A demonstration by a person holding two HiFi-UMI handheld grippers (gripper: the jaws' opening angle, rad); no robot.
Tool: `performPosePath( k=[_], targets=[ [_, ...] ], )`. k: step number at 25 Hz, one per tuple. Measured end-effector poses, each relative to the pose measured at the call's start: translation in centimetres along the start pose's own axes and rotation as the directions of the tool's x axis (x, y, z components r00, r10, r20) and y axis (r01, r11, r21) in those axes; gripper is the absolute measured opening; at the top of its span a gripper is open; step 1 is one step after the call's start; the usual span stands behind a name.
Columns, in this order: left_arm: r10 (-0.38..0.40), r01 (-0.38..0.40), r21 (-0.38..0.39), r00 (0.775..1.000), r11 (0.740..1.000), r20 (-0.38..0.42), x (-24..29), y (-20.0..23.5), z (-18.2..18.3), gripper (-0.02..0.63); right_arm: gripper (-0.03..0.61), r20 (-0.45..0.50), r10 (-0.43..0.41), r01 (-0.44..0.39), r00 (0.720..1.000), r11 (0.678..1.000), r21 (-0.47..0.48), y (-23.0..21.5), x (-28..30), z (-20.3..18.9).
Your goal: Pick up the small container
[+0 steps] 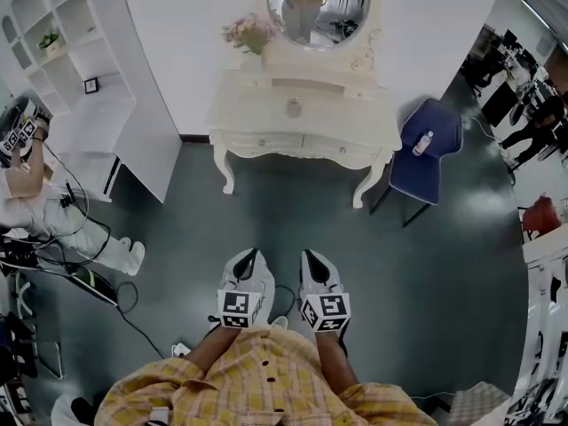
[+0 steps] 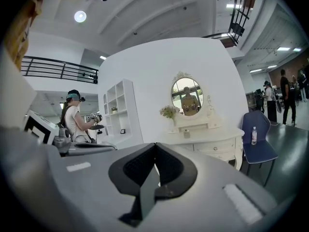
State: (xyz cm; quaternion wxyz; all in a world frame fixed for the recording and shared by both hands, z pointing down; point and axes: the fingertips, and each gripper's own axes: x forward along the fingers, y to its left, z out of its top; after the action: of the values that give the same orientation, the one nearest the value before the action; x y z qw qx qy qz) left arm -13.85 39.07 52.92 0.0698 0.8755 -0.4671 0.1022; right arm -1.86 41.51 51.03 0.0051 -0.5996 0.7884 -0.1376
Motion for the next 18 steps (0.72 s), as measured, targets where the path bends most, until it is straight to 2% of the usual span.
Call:
performPosePath(
  k=[6,18],
  targets=[
    [-0.004,0.003,-0.028,1.000,1.000,-0.005,4.4,1.1,0.0,0.000,0.001,-0.035,0.003,-0.004,0.999,1.000,-0.018,-2.2,3.6,0.5],
    [-0.031,0.031,-0.037,1.000,0.999,0.005,15.5,5.8,4.1,-0.002,0.002,-0.043,0.000,-0.002,0.999,0.999,-0.035,-6.4,14.5,4.5]
  ],
)
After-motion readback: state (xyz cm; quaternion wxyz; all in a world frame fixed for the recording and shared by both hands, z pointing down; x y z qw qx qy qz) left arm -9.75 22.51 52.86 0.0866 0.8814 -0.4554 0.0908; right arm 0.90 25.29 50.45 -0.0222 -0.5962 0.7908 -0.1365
